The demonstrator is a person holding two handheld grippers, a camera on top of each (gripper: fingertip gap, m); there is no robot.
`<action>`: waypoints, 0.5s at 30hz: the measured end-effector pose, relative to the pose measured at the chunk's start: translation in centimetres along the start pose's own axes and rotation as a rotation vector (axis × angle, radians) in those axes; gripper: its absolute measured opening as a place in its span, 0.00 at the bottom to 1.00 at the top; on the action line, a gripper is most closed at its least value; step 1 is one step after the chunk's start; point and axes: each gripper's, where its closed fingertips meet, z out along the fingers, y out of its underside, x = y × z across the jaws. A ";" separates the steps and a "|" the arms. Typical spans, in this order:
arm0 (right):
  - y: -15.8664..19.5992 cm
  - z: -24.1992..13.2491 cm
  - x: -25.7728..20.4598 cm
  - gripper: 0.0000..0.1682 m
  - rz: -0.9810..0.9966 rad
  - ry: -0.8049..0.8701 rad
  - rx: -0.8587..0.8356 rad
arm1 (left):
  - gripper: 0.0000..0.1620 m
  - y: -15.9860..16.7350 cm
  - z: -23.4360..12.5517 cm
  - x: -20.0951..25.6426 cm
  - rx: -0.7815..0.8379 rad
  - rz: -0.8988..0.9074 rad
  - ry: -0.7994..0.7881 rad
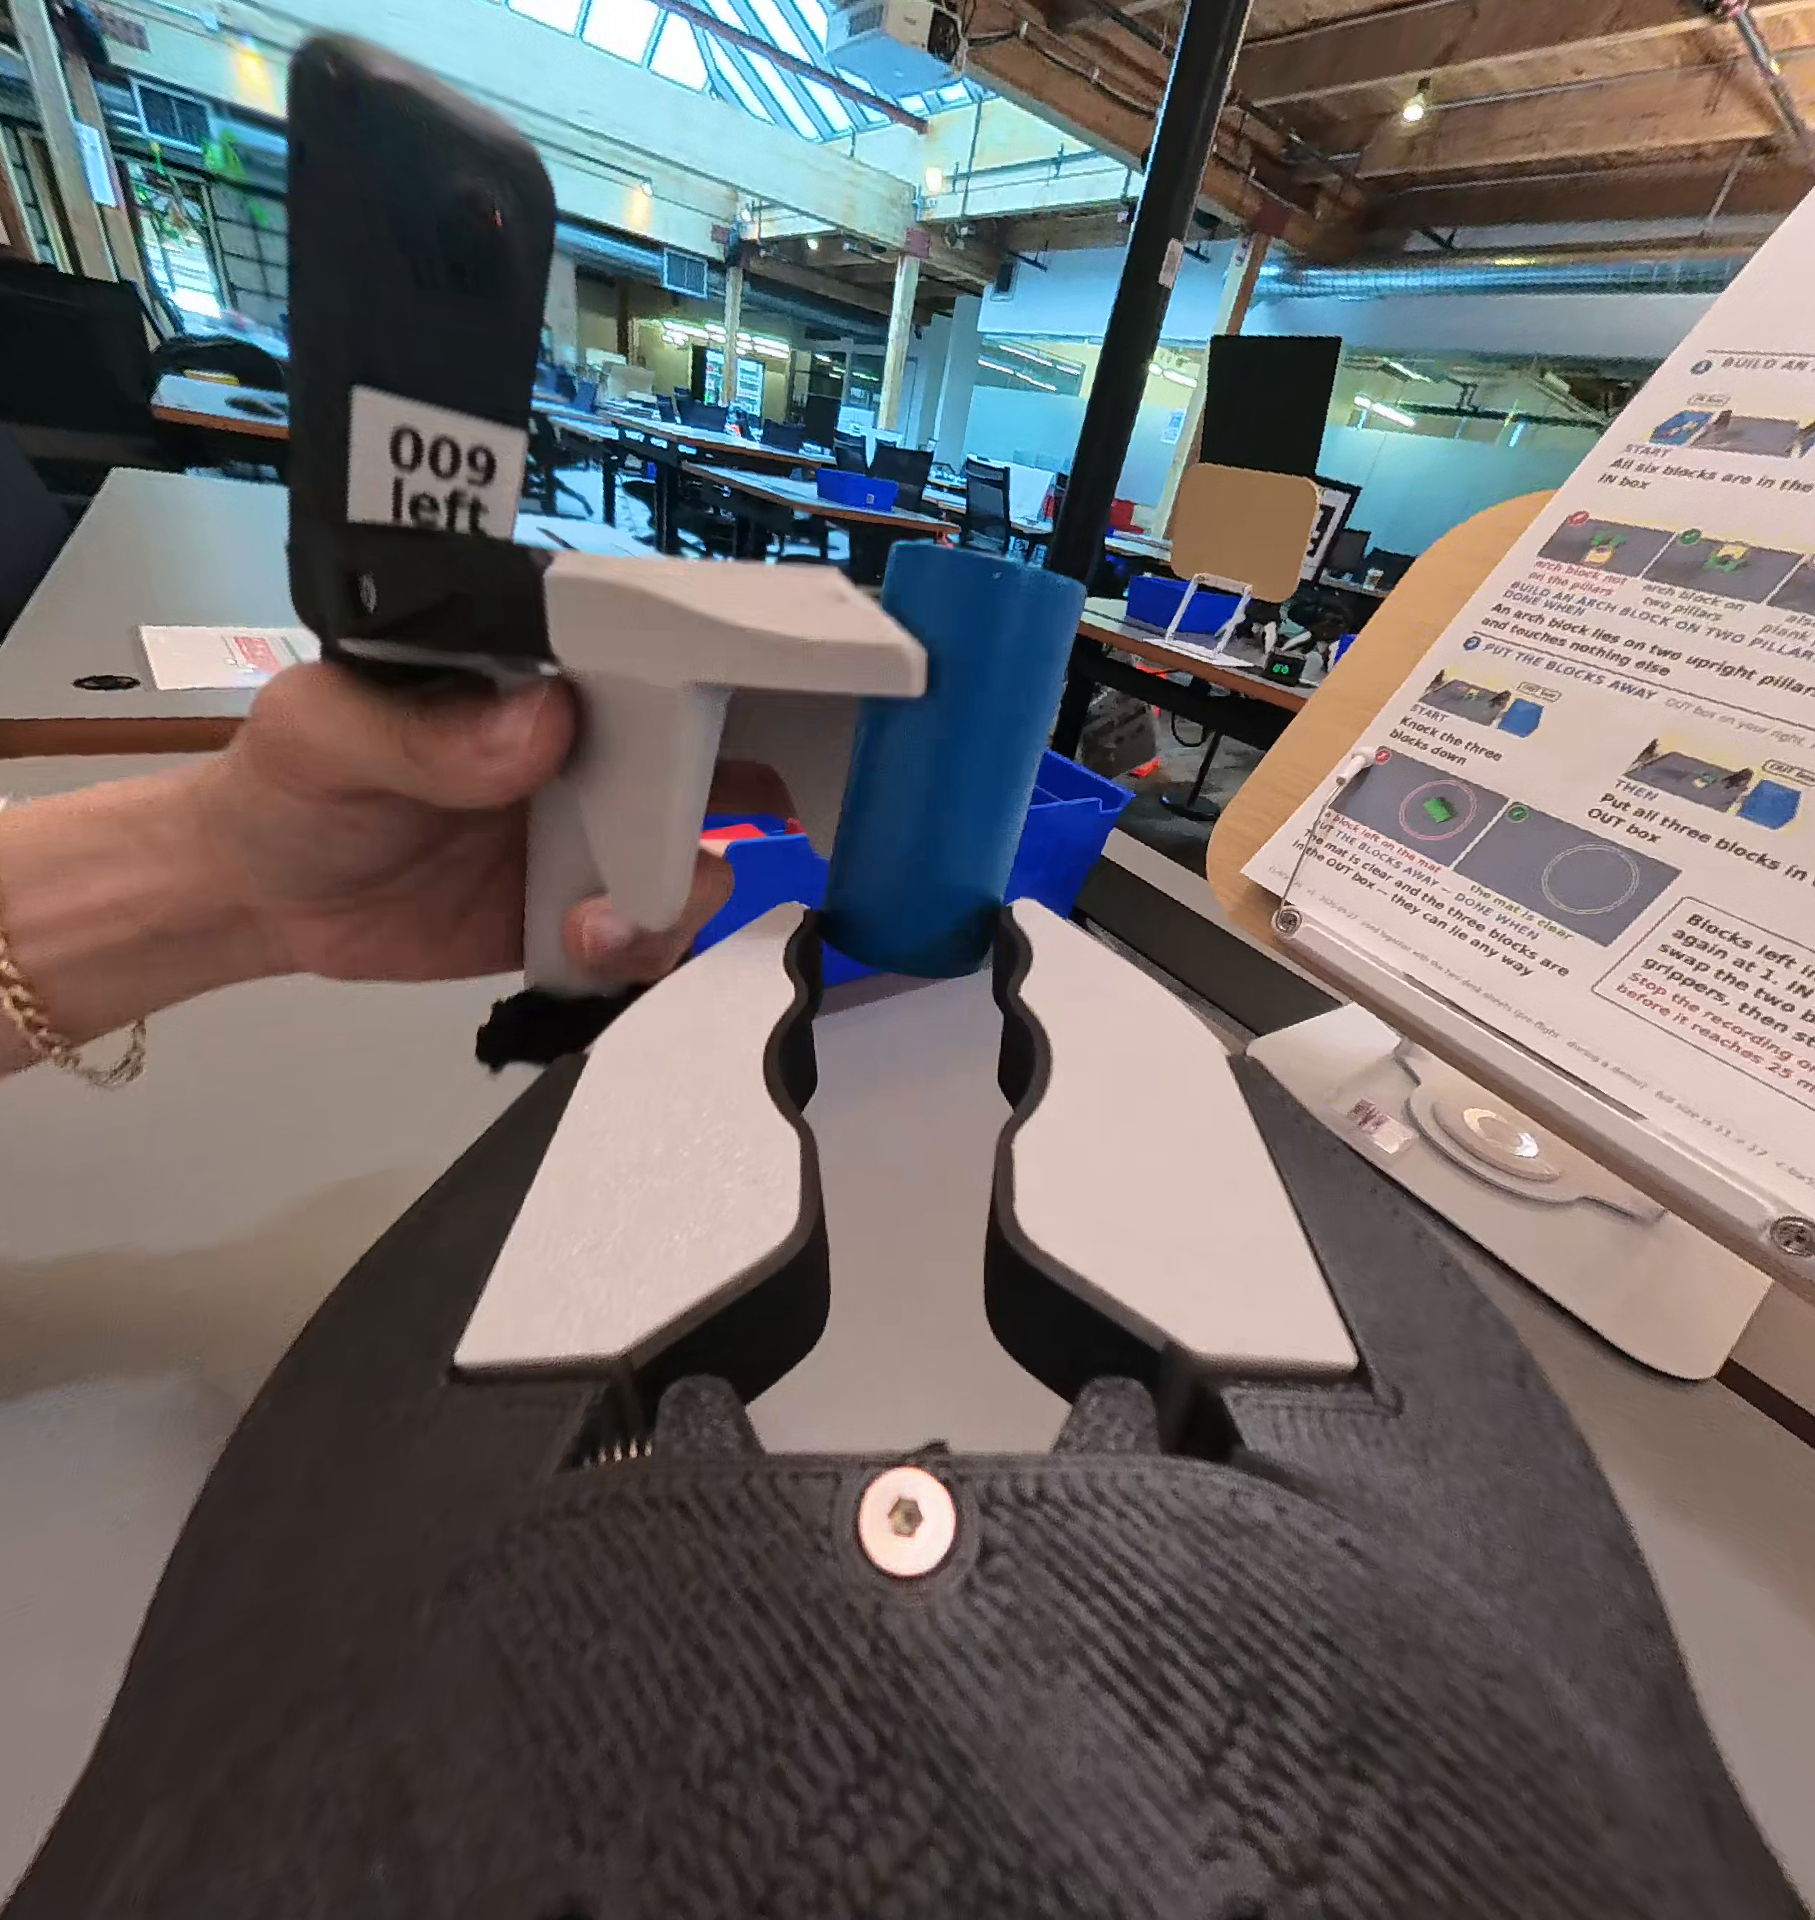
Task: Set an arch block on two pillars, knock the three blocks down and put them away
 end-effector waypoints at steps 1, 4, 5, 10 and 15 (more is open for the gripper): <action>0.1 -0.1 0.0 0.19 -0.001 -0.002 -0.003 | 0.24 -0.1 0.0 -0.1 -0.028 0.028 -0.010; 0.7 -0.3 0.2 0.19 -0.040 0.010 -0.028 | 0.24 0.5 0.0 -0.1 -0.178 0.080 -0.008; 0.8 -0.4 0.2 0.19 -0.052 0.015 -0.033 | 0.24 0.7 0.1 0.1 -0.219 0.087 0.000; 1.7 -0.7 0.7 0.19 -0.102 0.040 -0.066 | 0.20 1.6 0.3 0.3 -0.342 0.128 0.000; 3.1 -0.9 1.2 0.19 -0.121 0.064 -0.114 | 0.20 3.0 0.7 -0.2 -0.393 0.091 0.001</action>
